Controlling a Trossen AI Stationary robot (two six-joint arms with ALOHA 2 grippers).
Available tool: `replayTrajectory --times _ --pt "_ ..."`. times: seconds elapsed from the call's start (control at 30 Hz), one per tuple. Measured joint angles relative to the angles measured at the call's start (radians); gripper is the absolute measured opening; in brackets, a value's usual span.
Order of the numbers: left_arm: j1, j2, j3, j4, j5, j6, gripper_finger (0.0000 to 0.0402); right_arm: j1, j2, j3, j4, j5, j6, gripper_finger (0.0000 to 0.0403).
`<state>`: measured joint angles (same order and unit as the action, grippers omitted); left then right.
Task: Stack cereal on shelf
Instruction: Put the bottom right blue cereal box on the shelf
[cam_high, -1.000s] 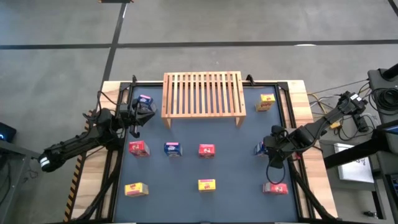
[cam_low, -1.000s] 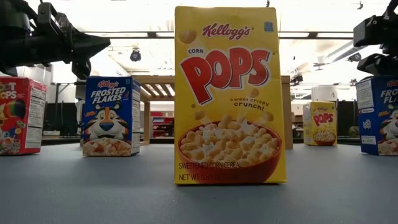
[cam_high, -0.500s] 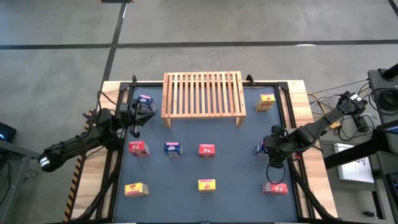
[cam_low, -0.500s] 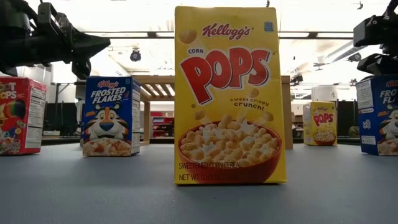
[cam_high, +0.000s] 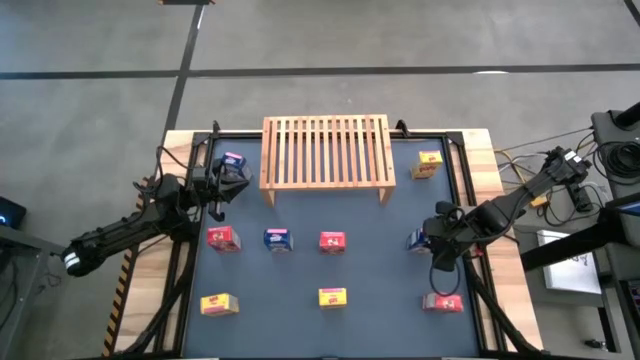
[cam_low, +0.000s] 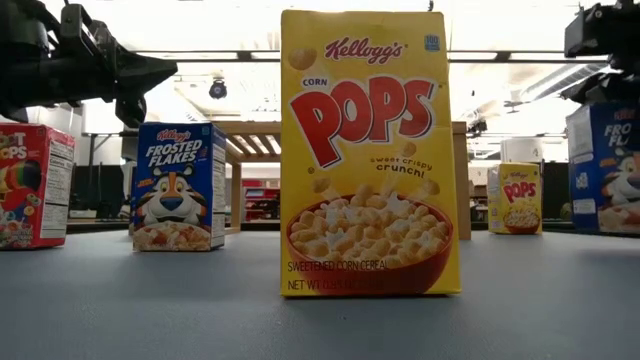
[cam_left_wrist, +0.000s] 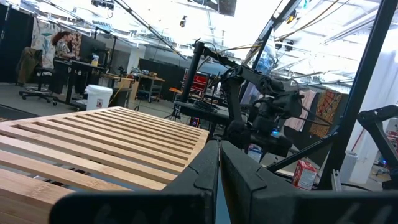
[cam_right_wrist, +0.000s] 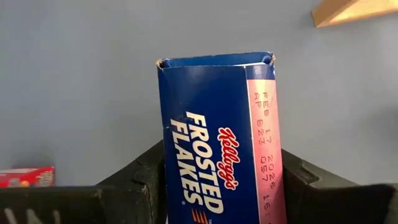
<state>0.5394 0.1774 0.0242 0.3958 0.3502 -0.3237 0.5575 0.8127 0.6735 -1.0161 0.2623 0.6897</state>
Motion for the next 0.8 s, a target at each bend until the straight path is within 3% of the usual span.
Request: replayTrajectory --times 0.57,0.8 --pt "0.0 0.0 0.0 0.0 0.0 0.0 0.0 0.0 0.0 0.104 0.004 0.032 -0.06 0.018" --pt "0.0 0.0 0.0 0.0 0.0 0.0 0.0 0.0 0.004 0.168 0.009 0.113 -0.082 0.018"
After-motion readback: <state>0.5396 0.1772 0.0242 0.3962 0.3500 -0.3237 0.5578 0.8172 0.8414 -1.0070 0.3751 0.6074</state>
